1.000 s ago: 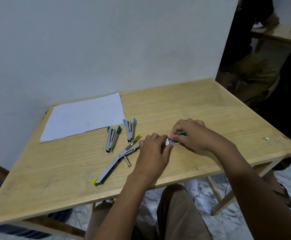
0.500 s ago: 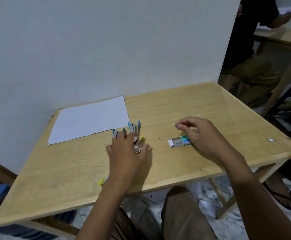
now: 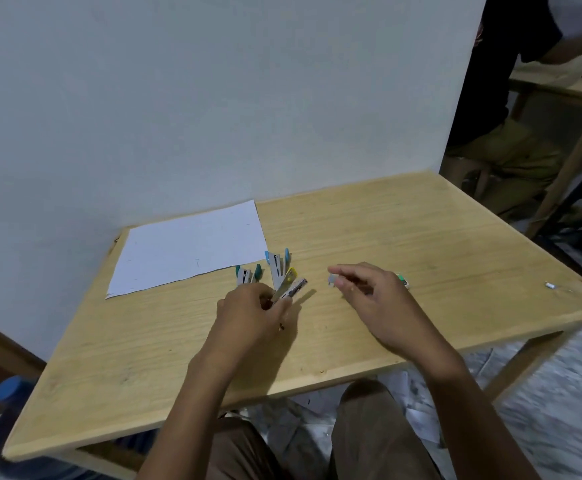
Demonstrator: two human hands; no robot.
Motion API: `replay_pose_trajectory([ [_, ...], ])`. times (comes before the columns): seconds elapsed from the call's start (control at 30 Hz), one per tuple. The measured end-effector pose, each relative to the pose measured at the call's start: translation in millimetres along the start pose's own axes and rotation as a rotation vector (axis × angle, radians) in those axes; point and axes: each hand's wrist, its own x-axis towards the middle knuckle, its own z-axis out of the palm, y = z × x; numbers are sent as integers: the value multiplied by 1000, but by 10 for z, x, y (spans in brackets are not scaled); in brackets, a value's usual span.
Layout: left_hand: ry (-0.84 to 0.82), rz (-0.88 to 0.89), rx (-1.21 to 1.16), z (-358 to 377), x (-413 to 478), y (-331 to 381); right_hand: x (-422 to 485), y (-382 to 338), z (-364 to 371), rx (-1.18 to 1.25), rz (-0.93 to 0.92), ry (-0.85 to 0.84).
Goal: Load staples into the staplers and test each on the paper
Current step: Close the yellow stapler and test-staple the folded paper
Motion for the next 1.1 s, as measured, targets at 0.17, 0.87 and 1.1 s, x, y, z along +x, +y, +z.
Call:
replay_pose_trajectory([
  [0.17, -93, -73, -720, -142, -76, 38, -38, -181, 187, 192, -23, 38],
  [0.87, -620, -144, -1513, 156, 38, -368, 199, -372, 390, -375, -218, -242],
  [1.1, -602, -181, -1509, 162, 52, -369, 258, -412, 373, -531, -218, -294],
])
